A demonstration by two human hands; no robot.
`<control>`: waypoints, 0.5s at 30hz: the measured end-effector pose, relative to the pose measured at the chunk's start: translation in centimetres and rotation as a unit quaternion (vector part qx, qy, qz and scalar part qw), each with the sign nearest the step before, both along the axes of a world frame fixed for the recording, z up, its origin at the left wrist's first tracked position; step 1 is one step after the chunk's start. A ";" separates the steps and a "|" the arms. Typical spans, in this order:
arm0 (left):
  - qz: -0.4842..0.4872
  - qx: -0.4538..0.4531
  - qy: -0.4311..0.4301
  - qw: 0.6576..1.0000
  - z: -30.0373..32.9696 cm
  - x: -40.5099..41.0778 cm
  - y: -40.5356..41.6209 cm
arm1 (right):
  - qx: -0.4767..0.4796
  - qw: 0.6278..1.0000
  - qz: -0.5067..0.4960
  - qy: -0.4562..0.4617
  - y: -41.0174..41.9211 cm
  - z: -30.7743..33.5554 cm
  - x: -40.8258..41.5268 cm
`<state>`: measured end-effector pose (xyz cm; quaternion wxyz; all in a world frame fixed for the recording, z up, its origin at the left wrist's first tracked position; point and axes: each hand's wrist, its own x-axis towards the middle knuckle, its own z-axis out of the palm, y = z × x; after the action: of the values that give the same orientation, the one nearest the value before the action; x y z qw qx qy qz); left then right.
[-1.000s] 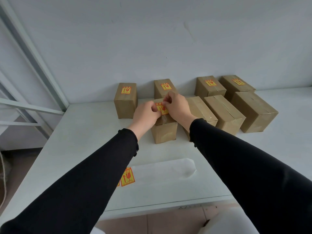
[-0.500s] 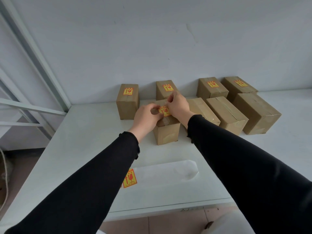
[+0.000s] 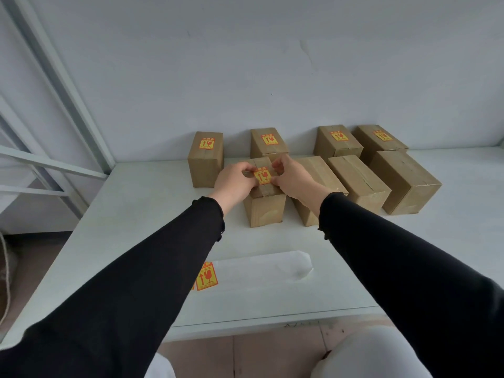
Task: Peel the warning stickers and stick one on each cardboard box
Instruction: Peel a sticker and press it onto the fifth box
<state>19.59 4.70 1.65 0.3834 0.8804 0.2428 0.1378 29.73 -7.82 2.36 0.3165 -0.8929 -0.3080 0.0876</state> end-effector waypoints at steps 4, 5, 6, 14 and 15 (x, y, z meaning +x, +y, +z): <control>-0.017 0.012 0.015 1.000 0.7 -0.5 -0.2 | -0.005 1.000 -0.013 -0.020 -0.7 -0.1 -1.1; -0.024 0.009 0.018 1.000 0.8 -0.8 -0.4 | -0.003 1.000 -0.011 -0.020 -1.0 -0.1 -1.5; -0.031 0.004 0.022 0.999 1.0 -1.1 -0.5 | -0.004 1.000 -0.008 -0.023 -1.2 -0.1 -1.8; -0.014 0.034 0.003 0.999 2.7 -7.0 0.6 | 0.076 0.987 -0.024 -0.141 -4.1 1.9 -5.1; -0.014 0.056 0.005 0.998 2.7 -8.2 0.8 | 0.086 0.984 -0.013 -0.154 -4.3 2.1 -5.9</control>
<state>11.42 5.51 4.36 0.3343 0.9044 0.2243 0.1412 23.84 -12.16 4.41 0.3422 -0.8689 -0.3480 -0.0820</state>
